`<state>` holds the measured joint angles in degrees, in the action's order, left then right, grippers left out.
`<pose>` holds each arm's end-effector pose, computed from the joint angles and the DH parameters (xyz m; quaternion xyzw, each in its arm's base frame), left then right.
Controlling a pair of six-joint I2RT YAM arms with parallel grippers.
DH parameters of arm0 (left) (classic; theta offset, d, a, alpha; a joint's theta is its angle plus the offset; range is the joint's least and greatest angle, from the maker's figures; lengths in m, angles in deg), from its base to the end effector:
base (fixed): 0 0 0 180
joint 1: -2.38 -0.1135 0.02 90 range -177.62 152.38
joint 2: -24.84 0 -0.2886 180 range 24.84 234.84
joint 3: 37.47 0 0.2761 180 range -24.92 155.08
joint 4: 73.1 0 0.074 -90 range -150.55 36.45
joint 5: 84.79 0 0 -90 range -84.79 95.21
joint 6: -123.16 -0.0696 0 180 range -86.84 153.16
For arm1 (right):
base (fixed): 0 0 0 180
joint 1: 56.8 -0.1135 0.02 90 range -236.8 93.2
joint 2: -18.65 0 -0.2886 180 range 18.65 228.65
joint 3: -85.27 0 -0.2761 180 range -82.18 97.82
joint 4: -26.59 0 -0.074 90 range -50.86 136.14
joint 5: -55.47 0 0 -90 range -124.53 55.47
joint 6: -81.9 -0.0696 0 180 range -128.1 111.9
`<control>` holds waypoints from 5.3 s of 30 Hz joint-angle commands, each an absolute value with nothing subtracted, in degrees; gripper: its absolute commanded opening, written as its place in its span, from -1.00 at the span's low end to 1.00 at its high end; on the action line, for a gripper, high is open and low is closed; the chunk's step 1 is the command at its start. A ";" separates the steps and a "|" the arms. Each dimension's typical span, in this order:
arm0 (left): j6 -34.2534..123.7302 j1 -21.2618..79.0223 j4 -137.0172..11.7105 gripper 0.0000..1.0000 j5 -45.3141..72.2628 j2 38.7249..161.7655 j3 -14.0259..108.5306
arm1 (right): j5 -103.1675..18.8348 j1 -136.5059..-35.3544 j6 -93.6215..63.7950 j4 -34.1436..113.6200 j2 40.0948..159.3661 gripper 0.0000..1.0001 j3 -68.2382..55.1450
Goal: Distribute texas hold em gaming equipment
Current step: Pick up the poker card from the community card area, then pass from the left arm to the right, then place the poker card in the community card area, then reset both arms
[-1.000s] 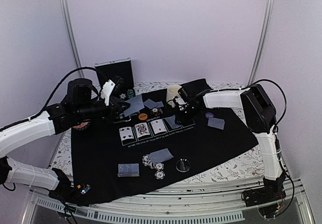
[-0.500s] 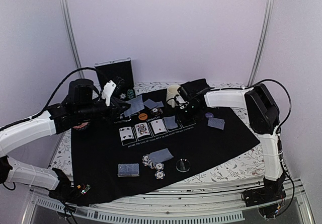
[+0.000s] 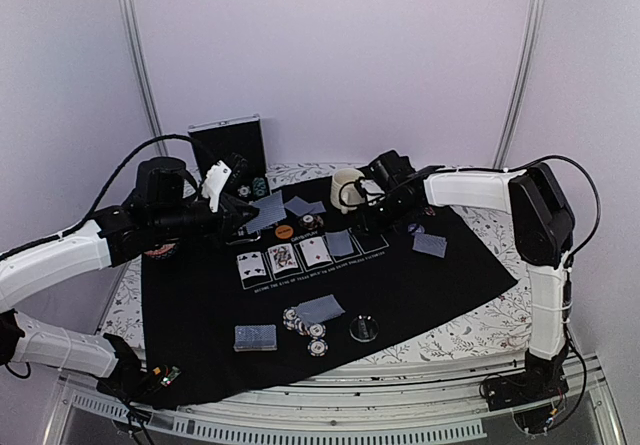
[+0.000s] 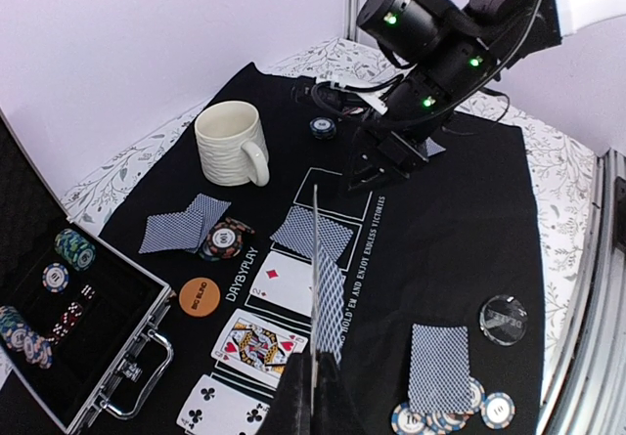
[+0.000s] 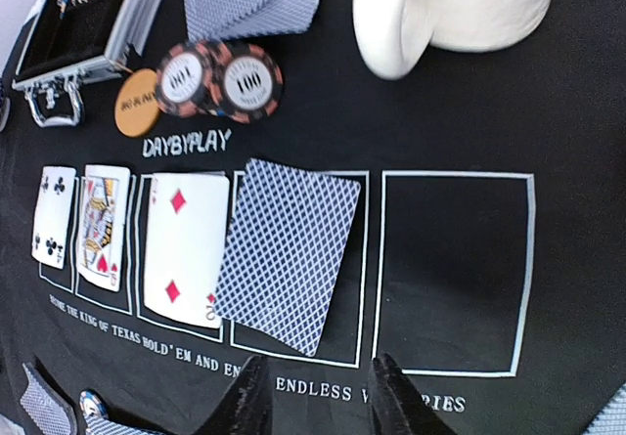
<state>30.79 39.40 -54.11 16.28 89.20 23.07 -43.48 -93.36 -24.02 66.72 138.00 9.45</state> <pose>0.2329 -0.1924 0.3001 0.3297 0.7626 -0.2407 0.5018 0.4026 0.3120 0.1754 -0.1934 0.9320 0.1982 0.2337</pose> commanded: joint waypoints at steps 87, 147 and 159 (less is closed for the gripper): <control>26.55 44.55 -47.63 0.96 0.88 85.57 27.29 | -45.99 -89.04 -41.66 34.32 113.40 -0.97 -18.94; 30.39 38.74 -49.97 0.96 0.31 89.23 26.05 | -29.93 -86.08 -29.92 36.48 104.45 0.98 -23.44; 36.50 23.83 -88.00 0.96 -23.25 93.29 11.56 | -35.04 -59.83 -9.52 4.88 69.35 0.98 -61.35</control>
